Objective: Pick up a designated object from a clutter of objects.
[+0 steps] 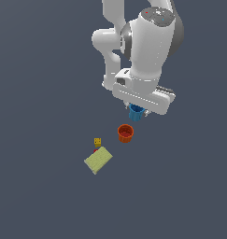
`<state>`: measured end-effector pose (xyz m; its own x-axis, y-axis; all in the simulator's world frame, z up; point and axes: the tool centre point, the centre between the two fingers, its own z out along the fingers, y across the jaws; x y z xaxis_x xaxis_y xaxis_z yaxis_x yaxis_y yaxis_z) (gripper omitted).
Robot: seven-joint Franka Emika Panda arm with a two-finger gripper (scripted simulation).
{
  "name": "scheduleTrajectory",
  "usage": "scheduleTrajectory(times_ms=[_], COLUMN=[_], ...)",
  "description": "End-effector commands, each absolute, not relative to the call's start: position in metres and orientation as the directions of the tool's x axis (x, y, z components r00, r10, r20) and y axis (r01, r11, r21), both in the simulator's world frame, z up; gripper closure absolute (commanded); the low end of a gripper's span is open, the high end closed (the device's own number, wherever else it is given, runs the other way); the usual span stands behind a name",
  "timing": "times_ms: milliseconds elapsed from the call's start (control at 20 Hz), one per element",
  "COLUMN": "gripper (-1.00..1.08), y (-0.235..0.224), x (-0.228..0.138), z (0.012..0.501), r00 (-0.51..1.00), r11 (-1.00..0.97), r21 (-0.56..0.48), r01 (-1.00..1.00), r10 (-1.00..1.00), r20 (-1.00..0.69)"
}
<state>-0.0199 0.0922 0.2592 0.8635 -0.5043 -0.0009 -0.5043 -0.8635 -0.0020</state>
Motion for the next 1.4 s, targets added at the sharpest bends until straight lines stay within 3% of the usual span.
scheduleTrajectory(times_ms=[0, 750, 1350], gripper=[1.08, 1.08, 1.08], y=[0.093, 0.095, 0.096], x=[-0.009, 0.046, 0.069], z=[0.282, 0.386, 0.424], r00=[0.863, 0.863, 0.862], r11=[-0.863, -0.863, -0.862], r21=[-0.002, -0.001, 0.000], r01=[-0.504, -0.505, -0.506], r10=[-0.504, -0.505, -0.506], r20=[-0.001, 0.000, 0.000])
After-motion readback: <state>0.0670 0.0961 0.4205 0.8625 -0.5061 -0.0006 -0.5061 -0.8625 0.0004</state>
